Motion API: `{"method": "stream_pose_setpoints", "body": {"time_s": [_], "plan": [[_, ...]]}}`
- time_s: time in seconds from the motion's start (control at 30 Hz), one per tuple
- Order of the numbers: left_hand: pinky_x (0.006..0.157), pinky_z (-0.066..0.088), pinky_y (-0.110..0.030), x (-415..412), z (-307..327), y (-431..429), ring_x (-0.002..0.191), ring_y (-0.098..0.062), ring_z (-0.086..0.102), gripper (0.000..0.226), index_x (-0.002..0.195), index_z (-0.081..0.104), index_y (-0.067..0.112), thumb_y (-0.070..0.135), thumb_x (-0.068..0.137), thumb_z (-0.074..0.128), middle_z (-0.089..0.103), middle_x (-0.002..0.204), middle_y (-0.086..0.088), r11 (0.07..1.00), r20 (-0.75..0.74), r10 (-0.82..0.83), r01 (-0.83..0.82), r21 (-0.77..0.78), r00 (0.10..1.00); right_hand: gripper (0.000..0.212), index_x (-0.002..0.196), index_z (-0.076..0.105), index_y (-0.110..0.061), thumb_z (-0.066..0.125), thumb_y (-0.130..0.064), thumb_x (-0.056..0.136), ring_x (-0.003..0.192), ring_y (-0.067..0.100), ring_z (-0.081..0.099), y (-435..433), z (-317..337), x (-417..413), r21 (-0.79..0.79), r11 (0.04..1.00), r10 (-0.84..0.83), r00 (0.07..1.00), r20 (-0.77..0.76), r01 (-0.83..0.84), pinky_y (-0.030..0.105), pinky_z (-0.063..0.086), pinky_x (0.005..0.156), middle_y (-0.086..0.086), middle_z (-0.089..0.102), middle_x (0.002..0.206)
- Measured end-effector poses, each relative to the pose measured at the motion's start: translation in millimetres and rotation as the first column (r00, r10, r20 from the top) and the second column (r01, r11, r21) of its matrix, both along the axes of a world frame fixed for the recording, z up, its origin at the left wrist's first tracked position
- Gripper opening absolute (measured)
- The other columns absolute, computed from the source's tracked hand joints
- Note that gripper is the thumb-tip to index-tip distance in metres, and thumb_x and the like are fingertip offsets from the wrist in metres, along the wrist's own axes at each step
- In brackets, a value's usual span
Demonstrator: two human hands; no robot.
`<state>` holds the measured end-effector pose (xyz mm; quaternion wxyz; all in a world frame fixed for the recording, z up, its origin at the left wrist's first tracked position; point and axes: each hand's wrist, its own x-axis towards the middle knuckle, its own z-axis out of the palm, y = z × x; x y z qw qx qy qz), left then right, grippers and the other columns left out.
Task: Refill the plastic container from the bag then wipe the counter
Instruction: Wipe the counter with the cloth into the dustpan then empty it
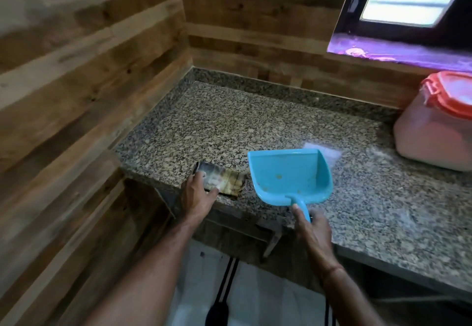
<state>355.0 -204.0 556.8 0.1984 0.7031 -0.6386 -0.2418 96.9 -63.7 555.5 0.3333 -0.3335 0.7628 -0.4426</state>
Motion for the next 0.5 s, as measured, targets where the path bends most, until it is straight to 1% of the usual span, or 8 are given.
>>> {"method": "stream_pose_setpoints", "body": {"time_s": [0.03,0.1,0.2,0.27,0.3,0.33,0.4,0.5], "plan": [[0.087,0.046,-0.036,-0.3,-4.7,-12.1,0.119,-0.024,0.048,0.060,0.138,0.051,0.017,0.038,0.088,0.076,0.051,0.138,-0.009,1.000,0.036,-0.002,0.001,0.025,0.999,0.043,0.088,0.062,-0.010,0.061,-0.051,0.099,0.066,0.020,0.055,-4.7,-1.6,1.1,0.001,1.000,-0.004,1.000,0.019,0.004,0.031,0.041,0.057,0.004,0.059,0.074],[0.098,0.046,-0.041,0.0,-13.2,-34.0,0.131,-0.028,0.041,0.072,0.145,0.044,0.018,0.041,0.086,0.077,0.040,0.151,-0.011,0.998,0.137,-0.034,0.027,0.053,0.990,0.045,0.087,0.062,-0.013,0.061,-0.057,0.097,0.067,0.020,0.054,-9.8,-8.2,3.8,0.004,0.999,-0.046,0.998,0.037,0.046,0.031,0.042,0.057,0.005,0.059,0.075],[0.118,0.030,-0.048,-0.1,-27.0,-66.0,0.151,-0.031,0.025,0.083,0.159,0.027,0.022,0.043,0.091,0.070,0.022,0.168,-0.007,0.955,0.339,-0.295,0.290,0.064,0.894,0.050,0.086,0.059,-0.015,0.062,-0.064,0.092,0.066,0.021,0.052,-13.2,-16.8,4.9,-0.006,0.995,-0.101,0.994,0.048,0.101,0.033,0.040,0.057,0.005,0.057,0.074],[0.124,0.015,-0.050,-2.4,-32.7,-90.8,0.157,-0.030,0.014,0.087,0.163,0.016,0.024,0.042,0.095,0.066,0.017,0.171,-0.004,0.895,0.357,-0.444,0.428,0.128,0.822,0.051,0.086,0.059,-0.014,0.062,-0.065,0.092,0.064,0.020,0.051,-21.0,-20.6,6.5,0.014,0.992,-0.125,0.991,0.040,0.124,0.033,0.040,0.055,0.004,0.056,0.072],[0.124,0.013,-0.051,-3.8,-33.2,-99.8,0.156,-0.029,0.015,0.089,0.163,0.013,0.024,0.043,0.095,0.066,0.020,0.170,-0.004,0.870,0.359,-0.493,0.463,0.171,0.793,0.050,0.087,0.059,-0.014,0.062,-0.063,0.093,0.062,0.019,0.051,-23.3,-19.8,9.1,0.017,0.992,-0.129,0.991,0.046,0.128,0.031,0.040,0.053,0.004,0.056,0.071],[0.123,0.015,-0.050,-5.1,-33.4,-108.0,0.154,-0.029,0.021,0.091,0.163,0.015,0.023,0.046,0.093,0.067,0.027,0.168,-0.005,0.851,0.375,-0.525,0.484,0.205,0.764,0.046,0.087,0.059,-0.014,0.062,-0.059,0.095,0.061,0.018,0.051,-25.1,-17.0,11.9,0.013,0.992,-0.126,0.991,0.054,0.125,0.030,0.039,0.050,0.004,0.056,0.070],[0.116,0.024,-0.049,-6.5,-35.9,-124.0,0.142,-0.028,0.036,0.087,0.157,0.030,0.022,0.055,0.087,0.070,0.043,0.155,-0.007,0.824,0.459,-0.564,0.507,0.255,0.686,0.039,0.088,0.058,-0.014,0.062,-0.051,0.099,0.059,0.016,0.049,-28.5,-15.0,17.5,0.009,0.991,-0.135,0.989,0.068,0.135,0.026,0.038,0.044,0.003,0.055,0.070],[0.111,0.029,-0.046,-6.5,-38.8,-134.6,0.130,-0.023,0.043,0.063,0.135,0.057,0.026,0.058,0.083,0.072,0.053,0.139,-0.001,0.796,0.513,-0.594,0.542,0.268,0.619,0.035,0.085,0.057,-0.016,0.064,-0.048,0.098,0.057,0.014,0.047,-28.5,-15.2,21.7,0.000,0.988,-0.157,0.983,0.092,0.157,0.028,0.037,0.046,0.001,0.053,0.069]]}}
